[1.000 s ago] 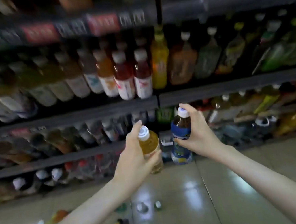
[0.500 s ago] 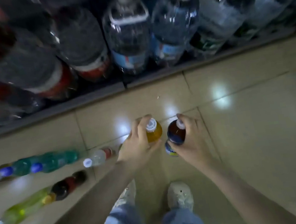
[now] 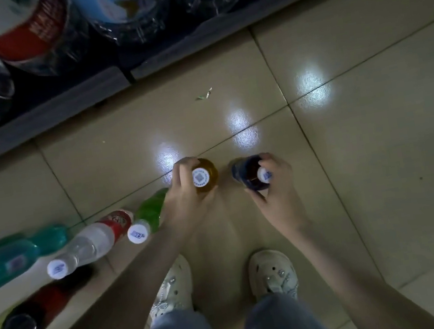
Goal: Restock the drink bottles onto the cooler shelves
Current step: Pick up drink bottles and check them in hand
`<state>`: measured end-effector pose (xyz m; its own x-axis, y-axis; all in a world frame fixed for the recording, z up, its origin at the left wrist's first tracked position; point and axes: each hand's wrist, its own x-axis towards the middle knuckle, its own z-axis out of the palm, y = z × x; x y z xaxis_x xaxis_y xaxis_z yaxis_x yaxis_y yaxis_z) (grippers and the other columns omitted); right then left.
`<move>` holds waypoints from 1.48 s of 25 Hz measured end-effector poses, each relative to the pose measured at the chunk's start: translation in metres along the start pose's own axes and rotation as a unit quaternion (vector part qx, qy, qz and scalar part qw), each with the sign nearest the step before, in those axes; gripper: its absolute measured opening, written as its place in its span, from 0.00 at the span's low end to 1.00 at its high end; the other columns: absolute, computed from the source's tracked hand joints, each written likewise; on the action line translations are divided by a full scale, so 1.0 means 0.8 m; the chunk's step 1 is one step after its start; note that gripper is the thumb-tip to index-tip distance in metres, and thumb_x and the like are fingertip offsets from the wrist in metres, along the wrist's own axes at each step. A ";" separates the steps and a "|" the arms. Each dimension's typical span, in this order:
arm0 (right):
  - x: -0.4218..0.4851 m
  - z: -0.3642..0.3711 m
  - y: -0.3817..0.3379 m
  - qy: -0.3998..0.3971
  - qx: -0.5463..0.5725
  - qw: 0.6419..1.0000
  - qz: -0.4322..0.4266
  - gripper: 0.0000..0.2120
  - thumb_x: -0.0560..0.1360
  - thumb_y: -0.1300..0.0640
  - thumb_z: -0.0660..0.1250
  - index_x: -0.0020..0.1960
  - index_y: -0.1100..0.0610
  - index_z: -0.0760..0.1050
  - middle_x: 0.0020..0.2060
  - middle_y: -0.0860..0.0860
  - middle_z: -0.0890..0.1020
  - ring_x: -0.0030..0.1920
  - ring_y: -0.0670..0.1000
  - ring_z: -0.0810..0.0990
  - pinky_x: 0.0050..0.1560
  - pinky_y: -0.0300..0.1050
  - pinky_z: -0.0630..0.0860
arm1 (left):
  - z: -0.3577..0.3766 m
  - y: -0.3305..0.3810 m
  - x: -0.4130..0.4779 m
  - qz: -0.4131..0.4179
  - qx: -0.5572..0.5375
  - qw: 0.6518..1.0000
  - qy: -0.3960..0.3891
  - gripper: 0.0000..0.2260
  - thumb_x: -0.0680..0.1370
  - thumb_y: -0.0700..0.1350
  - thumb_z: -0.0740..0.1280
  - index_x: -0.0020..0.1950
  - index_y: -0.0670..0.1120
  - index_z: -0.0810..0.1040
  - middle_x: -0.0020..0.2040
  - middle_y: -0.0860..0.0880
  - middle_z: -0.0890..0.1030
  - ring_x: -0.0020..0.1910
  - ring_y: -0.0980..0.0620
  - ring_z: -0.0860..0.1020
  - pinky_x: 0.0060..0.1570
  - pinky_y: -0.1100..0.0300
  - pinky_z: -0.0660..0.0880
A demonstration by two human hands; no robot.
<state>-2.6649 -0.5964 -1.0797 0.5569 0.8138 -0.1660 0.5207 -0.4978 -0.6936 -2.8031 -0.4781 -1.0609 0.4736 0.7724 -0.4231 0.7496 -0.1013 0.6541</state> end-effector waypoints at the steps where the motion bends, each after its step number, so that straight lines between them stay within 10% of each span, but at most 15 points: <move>1: -0.003 -0.005 0.000 -0.007 -0.010 1.000 -0.008 0.29 0.68 0.67 0.75 0.61 0.53 0.64 0.60 0.62 0.73 0.62 0.53 0.67 0.65 0.33 0.63 | 0.000 0.000 0.001 -0.006 0.013 1.000 -0.016 0.22 0.73 0.44 0.72 0.63 0.48 0.66 0.61 0.48 0.72 0.51 0.44 0.76 0.41 0.56 0.70; 8: -0.002 -0.062 -0.074 -0.096 -0.023 0.992 0.075 0.26 0.72 0.57 0.71 0.68 0.57 0.67 0.65 0.53 0.70 0.65 0.52 0.70 0.60 0.39 0.68 | -0.052 0.058 -0.028 0.000 0.063 0.996 -0.067 0.29 0.73 0.47 0.70 0.71 0.43 0.63 0.70 0.46 0.64 0.66 0.44 0.69 0.57 0.50 0.72; 16: 0.048 -0.281 -0.399 -0.093 -0.018 0.995 -0.007 0.22 0.77 0.53 0.65 0.69 0.55 0.67 0.64 0.52 0.72 0.62 0.54 0.73 0.57 0.49 0.71 | -0.352 0.277 -0.127 0.005 0.066 0.998 -0.020 0.29 0.75 0.50 0.67 0.73 0.50 0.60 0.71 0.50 0.63 0.63 0.46 0.71 0.56 0.52 0.72; 27: 0.005 -0.604 -0.940 -0.028 0.026 0.944 -0.326 0.17 0.78 0.54 0.64 0.65 0.56 0.70 0.54 0.46 0.72 0.50 0.47 0.77 0.50 0.41 0.71 | -0.835 0.564 -0.375 0.142 0.137 0.946 0.257 0.13 0.79 0.48 0.61 0.61 0.47 0.73 0.53 0.47 0.82 0.52 0.46 0.79 0.50 0.53 0.75; 37: -0.008 -0.674 -1.192 0.130 0.048 0.881 -0.452 0.18 0.79 0.55 0.63 0.67 0.56 0.68 0.56 0.51 0.76 0.51 0.48 0.77 0.53 0.45 0.76 | -1.081 0.584 -0.470 0.259 0.137 0.833 0.469 0.09 0.79 0.48 0.62 0.57 0.47 0.75 0.47 0.52 0.80 0.45 0.53 0.78 0.45 0.55 0.77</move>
<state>-2.8156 -0.2883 -0.0390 0.0785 0.7627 0.6420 0.7767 0.3570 -0.5190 -3.0306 -0.2738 -0.0537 0.2932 0.7171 0.6322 0.6950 -0.6140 0.3741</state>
